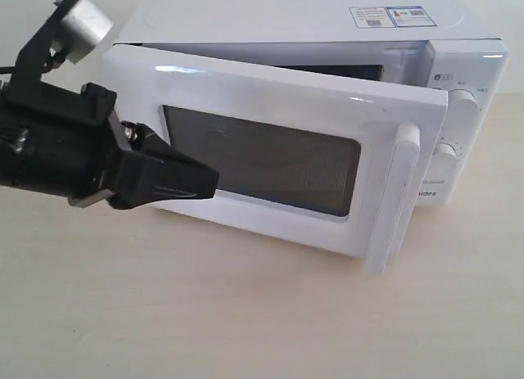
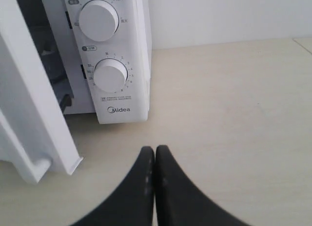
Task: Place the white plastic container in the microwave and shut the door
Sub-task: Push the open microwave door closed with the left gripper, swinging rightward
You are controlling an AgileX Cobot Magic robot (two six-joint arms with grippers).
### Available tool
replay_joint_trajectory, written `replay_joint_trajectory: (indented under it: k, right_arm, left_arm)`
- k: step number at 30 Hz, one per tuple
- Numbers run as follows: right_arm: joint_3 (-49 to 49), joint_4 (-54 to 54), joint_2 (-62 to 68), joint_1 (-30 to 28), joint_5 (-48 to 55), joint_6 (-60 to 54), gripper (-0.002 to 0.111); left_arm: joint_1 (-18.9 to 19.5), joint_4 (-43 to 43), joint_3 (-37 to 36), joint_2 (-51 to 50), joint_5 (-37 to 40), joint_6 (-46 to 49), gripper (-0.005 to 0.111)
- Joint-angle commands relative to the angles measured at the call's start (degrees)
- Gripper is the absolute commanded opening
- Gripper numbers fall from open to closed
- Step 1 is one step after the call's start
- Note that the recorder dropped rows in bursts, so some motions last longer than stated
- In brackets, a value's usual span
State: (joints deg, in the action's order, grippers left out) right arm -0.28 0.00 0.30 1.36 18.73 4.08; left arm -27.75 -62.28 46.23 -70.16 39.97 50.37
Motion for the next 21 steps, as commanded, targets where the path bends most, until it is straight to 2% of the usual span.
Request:
replay_joint_trajectory:
  k: [1, 8, 12, 16, 21]
  right_arm:
    - [0.28, 0.0, -0.3, -0.17, -0.27, 0.05, 0.0]
    - [0.28, -1.68, -0.3, -0.17, -5.42, -2.5, 0.0]
    - [0.28, 2.11, -0.3, -0.17, -21.12, 0.05, 0.0]
    - [0.28, 2.25, -0.3, -0.17, -41.71, -0.07, 0.0]
    - [0.28, 2.25, -0.3, -0.17, -59.76, 0.13, 0.0]
  left_arm:
    - [-0.28, -0.27, -0.84, 3.47, 0.7, 0.39, 0.004]
    - [-0.28, 2.24, -1.33, 9.21, 2.82, -2.19, 0.004]
    - [-0.28, 2.4, -3.13, 12.13, 1.63, -2.19, 0.004]
    - [-0.28, 3.4, -5.2, 13.8, 0.18, -2.19, 0.004]
    - [-0.28, 3.4, -7.14, 14.03, 0.16, -2.19, 0.004]
